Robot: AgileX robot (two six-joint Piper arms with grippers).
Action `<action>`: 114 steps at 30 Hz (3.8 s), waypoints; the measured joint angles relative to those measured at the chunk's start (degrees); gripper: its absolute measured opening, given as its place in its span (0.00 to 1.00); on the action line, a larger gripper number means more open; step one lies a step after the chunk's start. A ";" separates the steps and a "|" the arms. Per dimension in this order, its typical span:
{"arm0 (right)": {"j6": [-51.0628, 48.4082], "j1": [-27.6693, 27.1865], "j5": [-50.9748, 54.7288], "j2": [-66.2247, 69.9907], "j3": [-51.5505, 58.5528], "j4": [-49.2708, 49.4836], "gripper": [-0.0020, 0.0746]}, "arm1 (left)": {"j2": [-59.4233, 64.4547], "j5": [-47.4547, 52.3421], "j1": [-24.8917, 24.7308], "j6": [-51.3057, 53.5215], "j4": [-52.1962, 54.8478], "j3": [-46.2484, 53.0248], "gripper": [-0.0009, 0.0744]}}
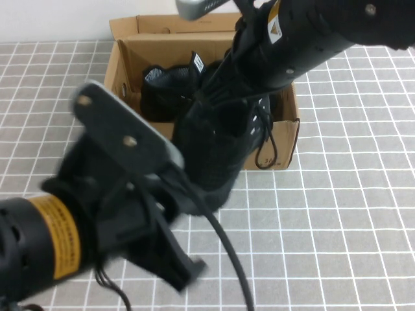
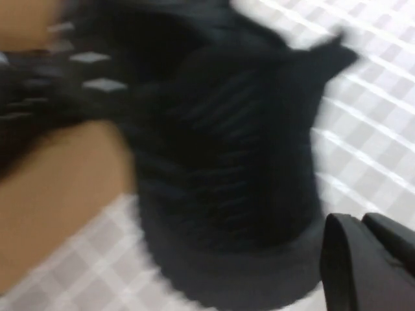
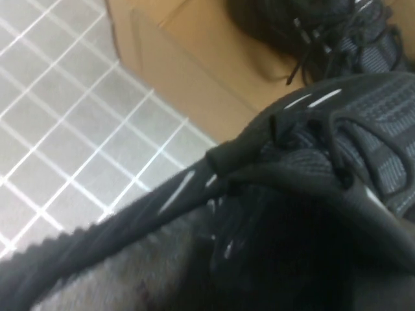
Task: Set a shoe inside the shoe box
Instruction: Hand over the shoe
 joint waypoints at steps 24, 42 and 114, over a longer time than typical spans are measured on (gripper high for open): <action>0.61 -0.64 -0.78 3.74 -4.58 -0.69 0.02 | -0.80 -4.89 -0.51 -31.76 30.34 2.96 0.88; 0.48 -0.64 -0.89 4.35 -4.81 -0.59 0.02 | 7.79 -2.69 -0.51 -48.00 47.32 2.96 0.89; -5.08 -0.64 1.93 4.35 -6.68 1.02 0.43 | 12.91 2.36 -0.51 -55.10 54.41 3.35 0.06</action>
